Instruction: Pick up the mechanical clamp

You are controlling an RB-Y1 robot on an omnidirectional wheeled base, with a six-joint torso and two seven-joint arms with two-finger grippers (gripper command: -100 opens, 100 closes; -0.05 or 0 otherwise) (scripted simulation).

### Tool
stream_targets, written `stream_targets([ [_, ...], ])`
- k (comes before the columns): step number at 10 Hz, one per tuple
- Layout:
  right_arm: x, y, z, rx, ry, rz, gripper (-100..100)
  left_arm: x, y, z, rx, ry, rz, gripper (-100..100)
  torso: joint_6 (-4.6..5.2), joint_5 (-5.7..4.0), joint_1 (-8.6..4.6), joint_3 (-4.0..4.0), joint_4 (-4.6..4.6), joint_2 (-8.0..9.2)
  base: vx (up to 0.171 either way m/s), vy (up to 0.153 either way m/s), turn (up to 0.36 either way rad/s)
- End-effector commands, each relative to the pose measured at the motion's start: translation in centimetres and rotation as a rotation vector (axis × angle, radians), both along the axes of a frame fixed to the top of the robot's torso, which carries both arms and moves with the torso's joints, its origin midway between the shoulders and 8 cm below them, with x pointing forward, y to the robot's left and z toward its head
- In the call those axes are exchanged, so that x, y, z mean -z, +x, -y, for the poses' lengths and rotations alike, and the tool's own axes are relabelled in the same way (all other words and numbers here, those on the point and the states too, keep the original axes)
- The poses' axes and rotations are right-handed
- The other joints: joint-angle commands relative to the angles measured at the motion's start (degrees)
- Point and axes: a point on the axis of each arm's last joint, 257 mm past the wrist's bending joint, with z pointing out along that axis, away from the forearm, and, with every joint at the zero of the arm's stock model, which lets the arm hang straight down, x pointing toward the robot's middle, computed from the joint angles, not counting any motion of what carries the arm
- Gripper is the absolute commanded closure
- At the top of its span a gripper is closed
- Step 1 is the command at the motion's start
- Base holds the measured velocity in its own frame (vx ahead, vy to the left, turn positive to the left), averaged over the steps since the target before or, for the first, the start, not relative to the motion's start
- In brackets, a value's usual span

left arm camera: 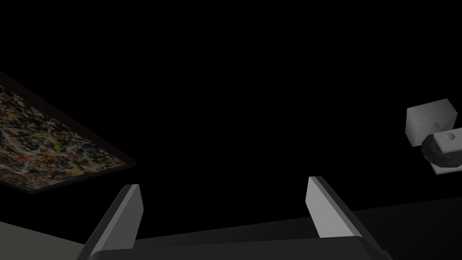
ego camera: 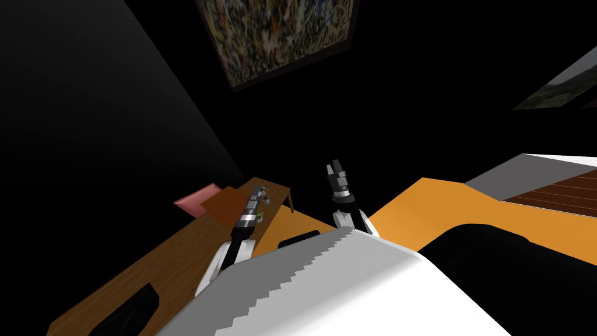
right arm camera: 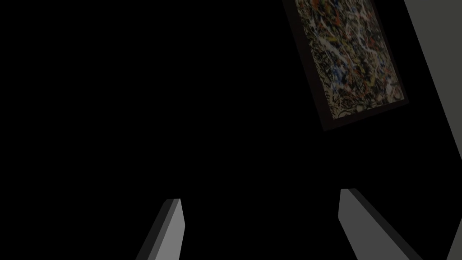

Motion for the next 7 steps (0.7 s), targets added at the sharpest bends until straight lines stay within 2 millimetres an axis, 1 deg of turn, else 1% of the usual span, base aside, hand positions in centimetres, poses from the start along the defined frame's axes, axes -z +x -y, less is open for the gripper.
stream_targets([
  [1,0.0,0.0,0.0,0.000,0.000,0.000,0,2.1,0.5,0.1,-0.001,0.039,-0.037,-100,0.00,0.00,0.00,0.00,0.00,0.00,-0.018,0.011,-0.033],
  [3,0.0,0.0,0.0,0.000,0.000,0.000,0,5.1,1.2,-0.2,-0.005,0.110,-0.096,-100,0.00,0.00,0.01,0.00,0.00,0.00,-0.034,0.015,-0.049],
  [4,0.0,0.0,0.0,0.000,0.000,0.000,0,5.4,1.2,-0.2,-0.006,0.110,-0.101,-100,0.00,0.00,0.01,0.01,0.00,0.03,-0.025,0.010,-0.016],
  [7,0.0,0.0,0.0,0.000,0.000,0.000,0,9.8,1.8,-1.7,-0.021,0.225,-0.188,-100,0.01,-0.01,-0.05,-0.03,-0.01,-0.05,-0.014,-0.004,-0.053],
])
